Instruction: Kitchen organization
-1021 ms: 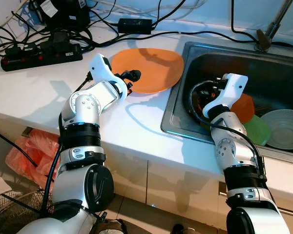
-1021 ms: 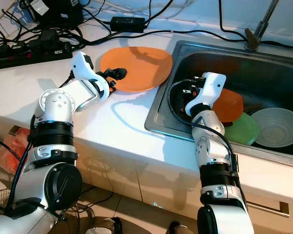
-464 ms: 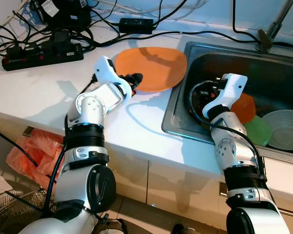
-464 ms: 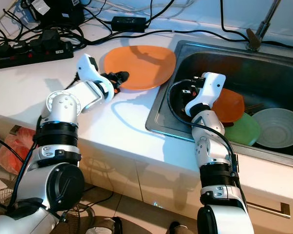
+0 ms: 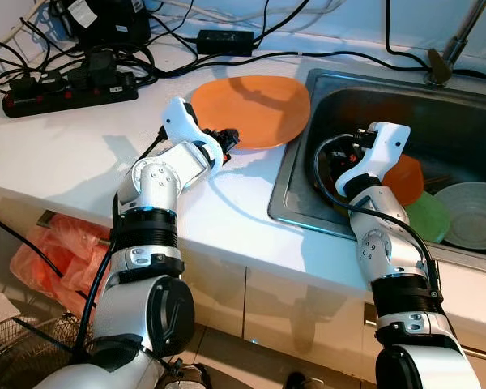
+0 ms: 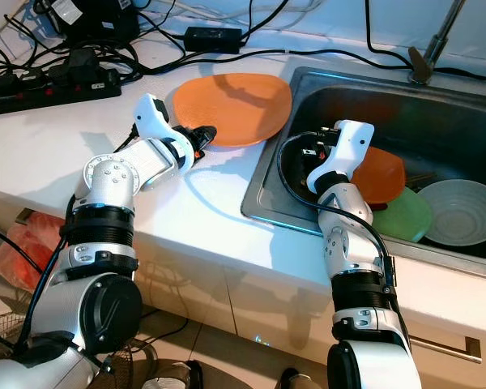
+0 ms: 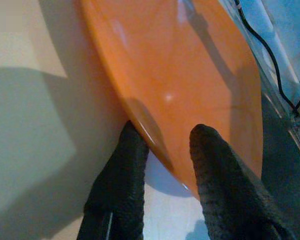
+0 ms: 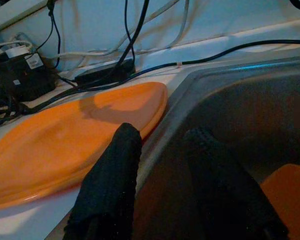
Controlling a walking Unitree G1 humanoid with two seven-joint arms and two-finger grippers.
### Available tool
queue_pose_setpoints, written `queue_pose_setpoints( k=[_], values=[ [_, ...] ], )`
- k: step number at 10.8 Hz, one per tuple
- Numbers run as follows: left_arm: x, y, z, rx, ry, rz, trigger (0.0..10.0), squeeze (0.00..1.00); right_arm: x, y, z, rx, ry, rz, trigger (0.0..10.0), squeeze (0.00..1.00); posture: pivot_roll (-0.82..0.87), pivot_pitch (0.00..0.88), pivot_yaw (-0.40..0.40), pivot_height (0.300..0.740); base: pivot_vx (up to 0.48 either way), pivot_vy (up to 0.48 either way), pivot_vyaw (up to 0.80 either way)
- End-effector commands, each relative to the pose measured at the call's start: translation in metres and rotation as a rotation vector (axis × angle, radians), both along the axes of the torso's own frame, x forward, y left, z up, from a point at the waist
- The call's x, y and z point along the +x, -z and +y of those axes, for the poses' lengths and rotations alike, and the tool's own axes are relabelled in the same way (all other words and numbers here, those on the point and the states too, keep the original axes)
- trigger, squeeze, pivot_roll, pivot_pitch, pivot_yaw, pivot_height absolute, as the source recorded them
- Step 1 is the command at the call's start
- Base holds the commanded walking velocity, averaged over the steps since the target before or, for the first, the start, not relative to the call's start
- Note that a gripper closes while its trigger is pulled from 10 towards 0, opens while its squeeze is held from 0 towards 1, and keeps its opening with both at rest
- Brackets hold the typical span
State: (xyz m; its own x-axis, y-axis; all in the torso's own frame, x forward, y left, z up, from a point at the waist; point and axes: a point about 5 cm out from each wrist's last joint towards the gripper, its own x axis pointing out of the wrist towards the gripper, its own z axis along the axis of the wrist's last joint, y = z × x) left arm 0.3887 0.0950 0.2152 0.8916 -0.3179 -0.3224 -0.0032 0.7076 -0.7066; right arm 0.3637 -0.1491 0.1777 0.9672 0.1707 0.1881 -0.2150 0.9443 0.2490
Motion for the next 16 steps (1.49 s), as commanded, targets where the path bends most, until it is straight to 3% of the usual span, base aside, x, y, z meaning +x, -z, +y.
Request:
queue_pose_setpoints(
  k=[1, 8, 9, 10, 11, 14, 15, 16],
  values=[
    [-0.003, 0.014, -0.004, 0.024, 0.021, 0.053, 0.0, 0.0, 0.0, 0.004, -0.001, 0.005, -0.002, 0.024, 10.0, 0.0, 0.06, 0.142, 0.028, 0.74, 0.0, 0.0, 0.0],
    [-0.003, 0.009, -0.001, 0.074, -0.018, -0.038, 0.0, 0.0, 0.0, 0.006, -0.003, -0.001, 0.007, 0.031, 10.0, 0.0, 0.05, 0.136, 0.025, 0.74, 0.0, 0.0, 0.0],
    [-0.004, 0.003, 0.0, 0.069, -0.011, -0.115, 4.5, 0.0, 0.001, 0.005, -0.003, -0.002, 0.008, 0.031, 10.0, 0.0, 0.05, 0.133, 0.023, 0.74, 0.0, 0.0, 0.0],
    [-0.004, 0.002, 0.0, 0.068, -0.001, -0.132, 4.5, 0.0, 0.001, 0.005, -0.003, -0.002, 0.008, 0.031, 10.0, 0.0, 0.05, 0.128, 0.021, 0.74, 0.0, 0.0, 0.0],
    [-0.005, -0.002, 0.001, 0.069, -0.015, -0.177, 10.0, 0.0, 0.001, 0.005, -0.004, -0.002, 0.008, 0.031, 10.0, 0.0, 0.05, 0.128, 0.021, 0.74, 0.0, 0.0, 0.0],
    [-0.012, -0.017, 0.003, -0.028, -0.041, -0.337, 10.0, 0.0, 0.003, 0.004, -0.007, -0.005, 0.014, 0.027, 10.0, 0.0, 0.06, 0.113, 0.008, 0.74, 0.0, 0.0, 0.0],
    [-0.014, -0.024, 0.003, -0.052, -0.044, -0.392, 0.0, 0.0, 0.003, 0.002, -0.008, -0.003, 0.018, 0.022, 10.0, 0.0, 0.06, 0.108, 0.004, 0.74, 0.0, 0.0, 0.0],
    [-0.016, -0.035, 0.003, -0.088, -0.056, -0.467, 0.0, 0.0, 0.004, 0.0, -0.01, -0.002, 0.023, 0.017, 10.0, 0.0, 0.05, 0.102, 0.001, 0.74, 0.0, 0.0, 0.0]
  ],
)
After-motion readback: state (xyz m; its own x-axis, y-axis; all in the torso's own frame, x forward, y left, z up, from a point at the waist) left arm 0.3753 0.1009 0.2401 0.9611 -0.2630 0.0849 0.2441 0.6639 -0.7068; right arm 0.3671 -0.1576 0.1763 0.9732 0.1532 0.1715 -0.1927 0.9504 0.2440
